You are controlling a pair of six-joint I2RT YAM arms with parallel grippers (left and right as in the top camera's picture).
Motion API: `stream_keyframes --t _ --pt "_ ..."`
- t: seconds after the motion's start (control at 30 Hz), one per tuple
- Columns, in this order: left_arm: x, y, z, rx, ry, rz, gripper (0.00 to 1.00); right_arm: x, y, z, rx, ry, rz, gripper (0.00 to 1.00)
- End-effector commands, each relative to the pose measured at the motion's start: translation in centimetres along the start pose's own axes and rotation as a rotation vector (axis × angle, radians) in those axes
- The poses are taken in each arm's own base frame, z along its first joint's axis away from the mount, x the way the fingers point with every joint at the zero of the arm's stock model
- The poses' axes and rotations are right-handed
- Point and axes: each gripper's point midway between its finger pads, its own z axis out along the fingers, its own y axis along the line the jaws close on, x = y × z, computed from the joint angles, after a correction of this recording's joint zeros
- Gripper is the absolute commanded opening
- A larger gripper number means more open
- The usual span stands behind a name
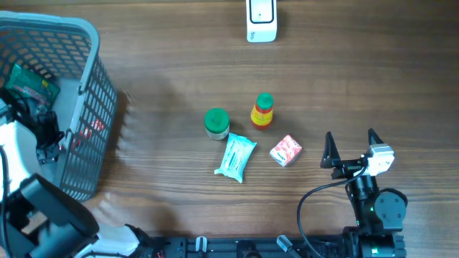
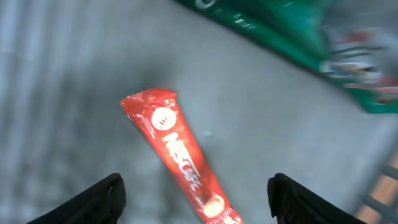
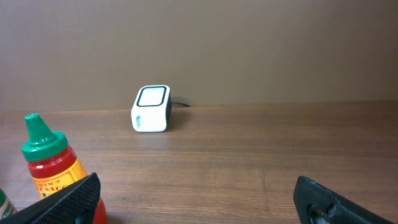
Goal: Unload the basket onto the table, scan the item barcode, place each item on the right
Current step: 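Reach into the basket and grasp the red Nestle stick pack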
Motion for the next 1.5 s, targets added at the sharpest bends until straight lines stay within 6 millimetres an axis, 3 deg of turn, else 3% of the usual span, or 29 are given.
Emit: stream_keyframes --t 0.0,0.17,0.33,0.37,0.43,0.53,0.57,0.73,0.8,0.9,1.0,1.03,1.17,1.27,1.33,1.43,1.47 --pt "0.5 0.9 2.2 -0.062 0.034 -0.036 0.81 -0.2 0.1 0.0 -0.003 -0.012 -0.015 1.00" --pt "2.3 0.6 4.9 -0.079 0.109 -0.047 0.84 -0.2 0.1 0.0 -0.003 -0.012 -0.015 1.00" --pt "3.4 -0.2 5.6 -0.071 0.116 -0.010 0.82 -0.2 0.1 0.0 -0.003 -0.012 -0.015 1.00" --pt "3.6 -0.4 5.7 -0.066 0.116 -0.004 0.79 -0.2 0.1 0.0 -0.003 -0.012 -0.015 1.00" --pt "4.0 -0.6 5.6 -0.064 0.117 0.006 0.53 -0.2 0.1 0.0 -0.003 -0.012 -0.015 1.00" --pt "4.1 -0.7 5.6 -0.061 0.117 0.013 0.23 -0.2 0.1 0.0 -0.003 -0.012 -0.015 1.00" --pt "4.0 -0.7 5.7 -0.062 0.109 0.021 0.05 -0.2 0.1 0.0 -0.003 -0.012 -0.015 0.99" --pt "2.3 -1.5 4.6 -0.019 0.053 0.089 0.04 -0.3 0.1 0.0 -0.002 -0.012 -0.015 1.00" --pt "1.3 -2.9 2.4 0.043 0.027 0.108 0.04 -0.2 0.1 0.0 -0.003 -0.012 -0.015 1.00" --pt "0.1 -5.5 -2.5 0.166 -0.037 0.129 0.04 -0.2 0.1 0.0 -0.003 -0.012 -0.015 1.00" --pt "-1.2 -7.7 -9.5 0.332 -0.127 0.126 0.04 -0.2 0.1 0.0 -0.003 -0.012 -0.015 1.00" --pt "-1.4 -7.9 -11.1 0.366 -0.152 0.124 0.04 -0.2 0.1 0.0 -0.003 -0.012 -0.015 1.00" --pt "-2.9 -6.8 -20.9 0.552 -0.340 0.091 0.04 -0.2 0.1 0.0 -0.003 -0.012 -0.015 1.00" --pt "-2.1 -5.3 -27.1 0.702 -0.401 0.083 0.04 -0.2 0.1 0.0 -0.002 -0.012 -0.015 1.00" --pt "-0.6 -4.3 -30.7 0.815 -0.404 0.106 0.04 -0.2 0.1 0.0 -0.003 -0.012 -0.015 1.00" --pt "2.5 -3.7 -33.9 0.941 -0.346 0.176 0.04 -0.2 0.1 0.0 -0.003 -0.012 -0.015 1.00" --pt "4.5 -3.6 -35.0 0.999 -0.294 0.226 0.04 -0.2 0.1 0.0 -0.003 -0.012 -0.015 1.00"
